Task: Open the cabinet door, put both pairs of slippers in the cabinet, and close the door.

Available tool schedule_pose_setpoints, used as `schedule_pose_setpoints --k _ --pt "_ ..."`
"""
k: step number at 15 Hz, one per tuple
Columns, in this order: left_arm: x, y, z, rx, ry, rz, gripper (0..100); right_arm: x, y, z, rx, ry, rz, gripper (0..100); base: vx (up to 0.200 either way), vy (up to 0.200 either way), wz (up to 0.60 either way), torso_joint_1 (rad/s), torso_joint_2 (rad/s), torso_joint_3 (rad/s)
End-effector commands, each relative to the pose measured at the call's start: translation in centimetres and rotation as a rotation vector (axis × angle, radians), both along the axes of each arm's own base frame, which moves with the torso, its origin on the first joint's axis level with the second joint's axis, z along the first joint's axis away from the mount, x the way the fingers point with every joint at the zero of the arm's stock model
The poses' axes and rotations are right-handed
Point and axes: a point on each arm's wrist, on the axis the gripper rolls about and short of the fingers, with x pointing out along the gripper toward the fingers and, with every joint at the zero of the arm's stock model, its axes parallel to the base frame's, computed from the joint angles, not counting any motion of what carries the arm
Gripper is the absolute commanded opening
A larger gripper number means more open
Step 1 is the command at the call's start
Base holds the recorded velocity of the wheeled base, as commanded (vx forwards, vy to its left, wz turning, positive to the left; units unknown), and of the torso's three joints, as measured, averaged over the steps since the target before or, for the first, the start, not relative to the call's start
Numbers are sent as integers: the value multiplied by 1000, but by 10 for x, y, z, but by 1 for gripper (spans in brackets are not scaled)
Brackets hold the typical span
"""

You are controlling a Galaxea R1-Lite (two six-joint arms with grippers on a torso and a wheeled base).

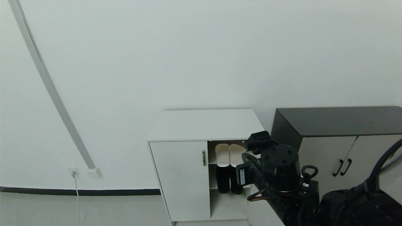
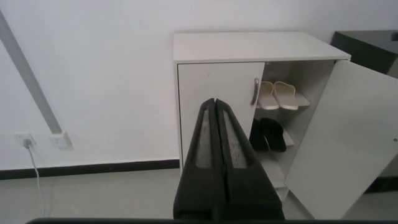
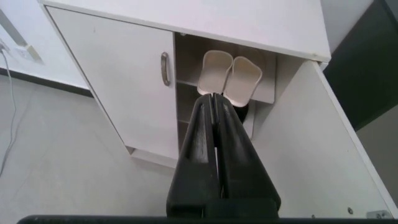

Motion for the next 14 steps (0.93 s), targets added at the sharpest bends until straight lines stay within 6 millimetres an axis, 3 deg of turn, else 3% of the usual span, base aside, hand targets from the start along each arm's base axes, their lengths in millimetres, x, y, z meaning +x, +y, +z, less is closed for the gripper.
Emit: schedule_pose_setpoints --k 1,2,10,14 --pt "0 0 0 0 1 -1 0 0 0 -1 -2 2 -1 0 0 0 -600 -2 -7 2" --pt "0 0 0 0 1 0 0 0 0 -1 -3 1 0 0 0 0 -600 -2 -12 7" --pt "0 0 0 0 1 0 0 1 0 -5 -4 4 -2 0 0 0 0 0 0 0" --pt "0 0 0 0 1 -1 0 2 2 -7 -3 -17 0 0 -200 0 0 1 1 1"
